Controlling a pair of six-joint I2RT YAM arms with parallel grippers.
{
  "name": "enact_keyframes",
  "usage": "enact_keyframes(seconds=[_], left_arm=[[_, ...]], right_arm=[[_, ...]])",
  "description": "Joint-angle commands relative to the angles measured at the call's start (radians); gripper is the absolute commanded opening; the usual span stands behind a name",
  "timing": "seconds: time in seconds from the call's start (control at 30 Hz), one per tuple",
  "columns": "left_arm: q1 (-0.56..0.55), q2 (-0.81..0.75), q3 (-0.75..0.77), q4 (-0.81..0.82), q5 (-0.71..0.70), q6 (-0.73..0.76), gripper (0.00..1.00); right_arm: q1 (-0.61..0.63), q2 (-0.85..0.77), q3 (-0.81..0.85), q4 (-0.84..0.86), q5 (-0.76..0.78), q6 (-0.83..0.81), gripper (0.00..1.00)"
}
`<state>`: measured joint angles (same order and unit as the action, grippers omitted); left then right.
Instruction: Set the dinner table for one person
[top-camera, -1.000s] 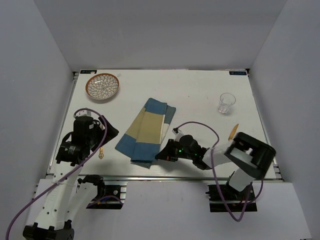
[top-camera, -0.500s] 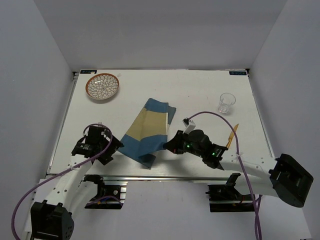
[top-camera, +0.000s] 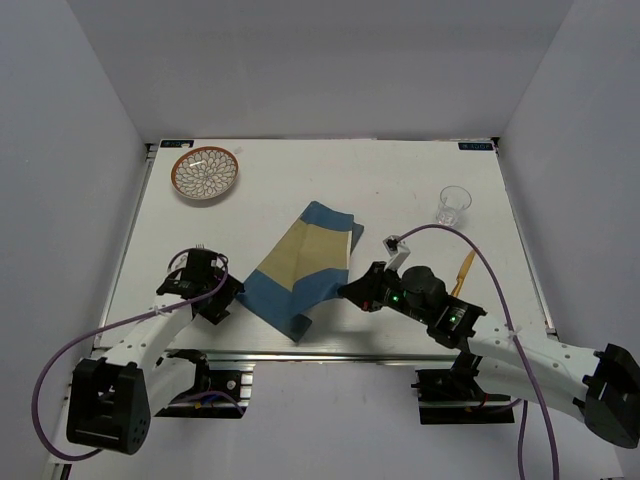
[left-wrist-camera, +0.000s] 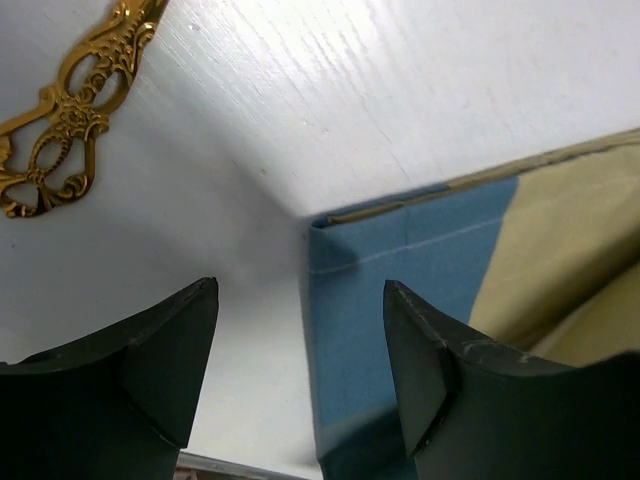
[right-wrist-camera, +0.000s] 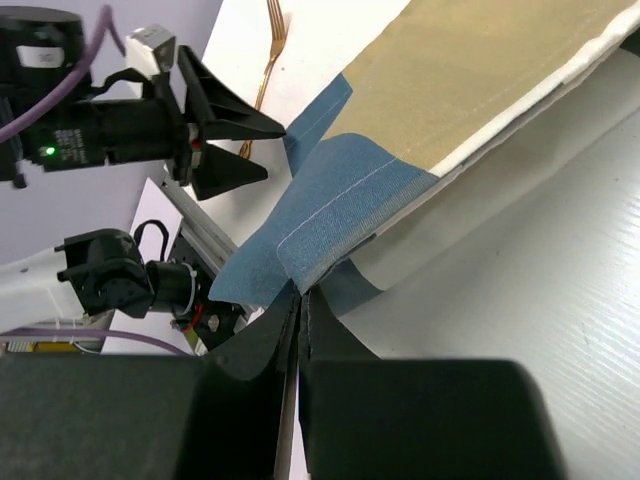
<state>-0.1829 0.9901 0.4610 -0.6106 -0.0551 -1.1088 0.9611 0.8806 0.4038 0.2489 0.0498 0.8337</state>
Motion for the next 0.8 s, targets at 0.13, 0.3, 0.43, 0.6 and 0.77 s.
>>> enact_keyframes(seconds=[0.13,0.3,0.43,0.6,0.77], left_arm=[[-0.003,0.062,-0.036,0.129,0.012,-0.008,0.73],[-0.012,0.048,-0.045,0.169,0.021,0.003,0.66],[-0.021,0.102,-0.027,0.186,0.037,0.029,0.55],[-0.030,0.159,-0.036,0.227,0.046,0.046,0.24],[-0.030,0.197,-0.012,0.247,0.054,0.084,0.00]], right_arm=[[-0.001,-0.049,-0.019,-0.037,-0.001,-0.041,0.00],[-0.002,-0.022,-0.029,-0.011,0.002,-0.038,0.00],[-0.002,-0.006,-0.036,0.012,-0.021,-0.033,0.00],[-0.004,-0.019,-0.039,0.004,-0.018,-0.033,0.00],[-0.009,-0.043,-0.028,-0.037,0.001,-0.038,0.00]])
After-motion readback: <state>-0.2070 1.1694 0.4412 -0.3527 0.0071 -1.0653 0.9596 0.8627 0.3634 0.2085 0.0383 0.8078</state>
